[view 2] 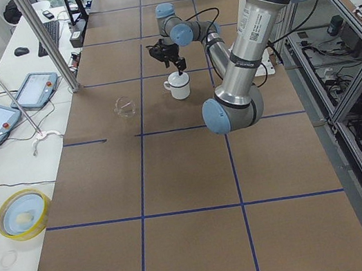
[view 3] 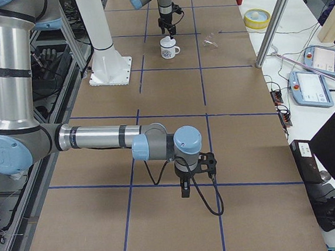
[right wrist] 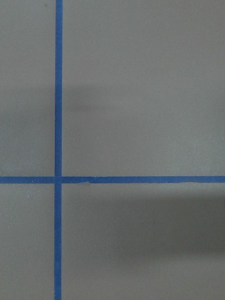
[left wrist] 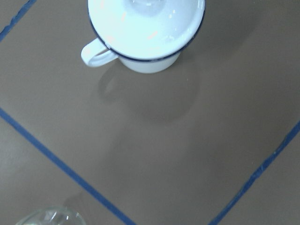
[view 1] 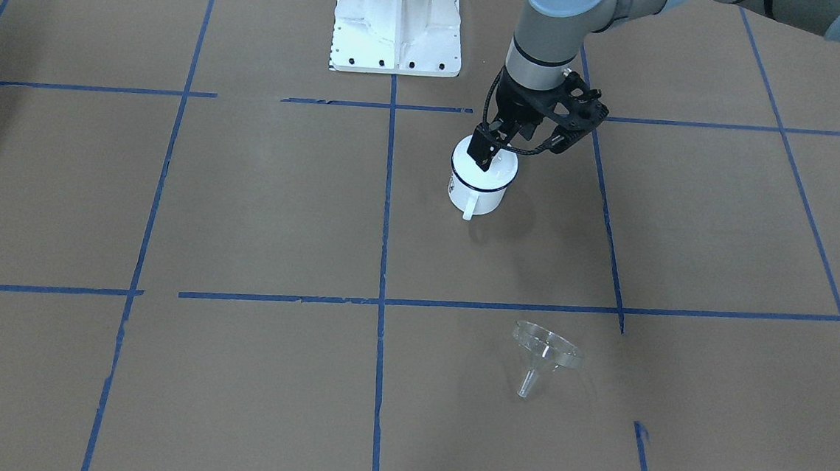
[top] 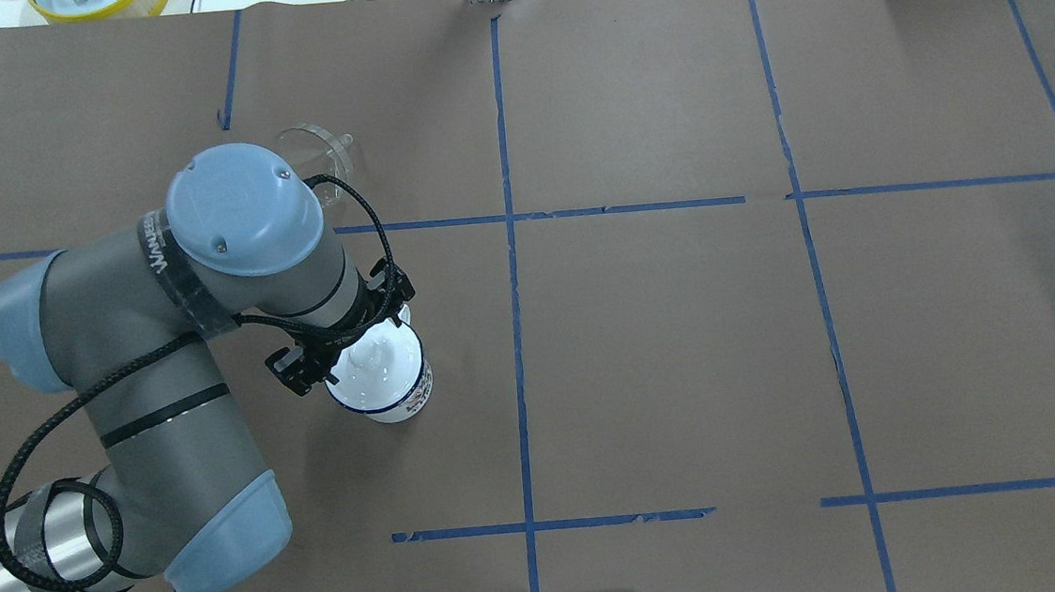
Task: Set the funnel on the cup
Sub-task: 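Reach the left gripper down to the white lid on the mug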
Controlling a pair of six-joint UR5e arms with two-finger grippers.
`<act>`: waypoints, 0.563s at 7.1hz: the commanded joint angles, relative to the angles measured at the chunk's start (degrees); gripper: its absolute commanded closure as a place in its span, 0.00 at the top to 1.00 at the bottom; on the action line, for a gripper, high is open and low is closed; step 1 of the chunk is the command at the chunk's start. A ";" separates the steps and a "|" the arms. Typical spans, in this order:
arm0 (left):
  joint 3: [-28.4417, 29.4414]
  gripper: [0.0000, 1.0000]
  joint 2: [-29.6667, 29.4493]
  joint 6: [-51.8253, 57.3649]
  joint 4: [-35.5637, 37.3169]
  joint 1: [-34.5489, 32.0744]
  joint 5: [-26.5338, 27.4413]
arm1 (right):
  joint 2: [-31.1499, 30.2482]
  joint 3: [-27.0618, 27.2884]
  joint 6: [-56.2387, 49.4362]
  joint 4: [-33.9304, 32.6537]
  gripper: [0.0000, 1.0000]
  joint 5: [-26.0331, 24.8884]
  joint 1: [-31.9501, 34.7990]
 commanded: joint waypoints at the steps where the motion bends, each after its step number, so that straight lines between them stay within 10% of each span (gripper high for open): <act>1: -0.19 0.81 0.30 -0.49 0.15 0.98 1.46 | 0.00 0.04 0.00 0.00 1.00 0.00 0.00; 4: -0.01 0.79 0.83 -0.05 0.07 0.72 3.21 | 0.00 0.04 0.00 0.00 1.00 0.00 0.00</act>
